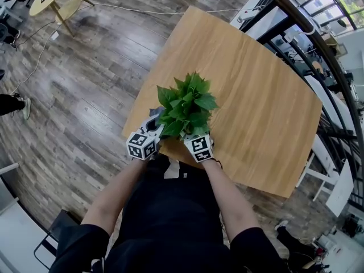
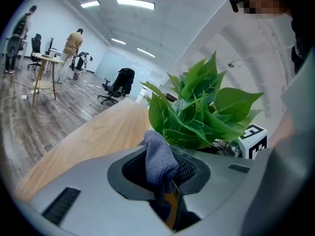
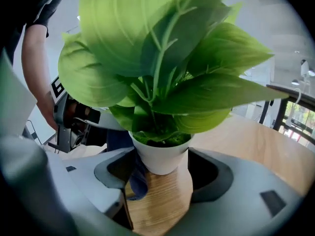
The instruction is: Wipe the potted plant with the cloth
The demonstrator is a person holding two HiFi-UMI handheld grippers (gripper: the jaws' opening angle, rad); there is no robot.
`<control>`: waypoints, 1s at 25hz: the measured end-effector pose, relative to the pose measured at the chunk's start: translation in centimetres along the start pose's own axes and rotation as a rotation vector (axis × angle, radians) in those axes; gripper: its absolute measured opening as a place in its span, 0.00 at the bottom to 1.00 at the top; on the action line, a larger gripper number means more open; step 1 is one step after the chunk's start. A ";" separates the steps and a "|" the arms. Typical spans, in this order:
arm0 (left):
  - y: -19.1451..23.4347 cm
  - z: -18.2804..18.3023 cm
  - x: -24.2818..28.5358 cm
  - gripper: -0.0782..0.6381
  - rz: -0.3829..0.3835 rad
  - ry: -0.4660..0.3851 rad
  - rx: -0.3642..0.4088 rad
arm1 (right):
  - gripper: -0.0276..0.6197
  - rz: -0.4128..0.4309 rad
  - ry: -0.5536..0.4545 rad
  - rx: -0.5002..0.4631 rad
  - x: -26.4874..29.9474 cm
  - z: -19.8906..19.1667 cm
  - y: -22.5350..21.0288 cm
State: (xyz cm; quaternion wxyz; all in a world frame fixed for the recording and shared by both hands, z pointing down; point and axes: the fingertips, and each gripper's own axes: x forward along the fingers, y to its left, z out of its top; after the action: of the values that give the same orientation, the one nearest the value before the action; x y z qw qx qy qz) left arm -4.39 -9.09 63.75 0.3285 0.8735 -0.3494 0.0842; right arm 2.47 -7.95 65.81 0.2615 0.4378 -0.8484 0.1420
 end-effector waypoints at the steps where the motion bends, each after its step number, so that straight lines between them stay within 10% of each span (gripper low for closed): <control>1: -0.1 -0.2 0.0 0.24 0.006 -0.008 -0.014 | 0.53 -0.008 -0.002 0.000 0.1 0.0 -0.1; 13: -5.2 -2.7 -1.5 0.24 -0.113 0.015 0.004 | 0.53 -0.031 -0.024 -0.038 -1.4 0.8 0.3; 18: -7.2 -3.0 -2.9 0.24 -0.183 0.023 0.118 | 0.53 -0.059 -0.046 0.102 -4.6 -0.3 1.8; 25: -11.2 -2.7 -7.1 0.24 -0.312 -0.041 0.071 | 0.53 -0.081 -0.206 0.243 -11.5 1.3 5.7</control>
State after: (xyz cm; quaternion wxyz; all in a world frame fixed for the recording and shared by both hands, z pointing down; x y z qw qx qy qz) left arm -1.94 2.63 57.38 0.2995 0.9297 -0.2129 0.0264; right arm 2.95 2.40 58.13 0.1237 0.5123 -0.8290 0.1871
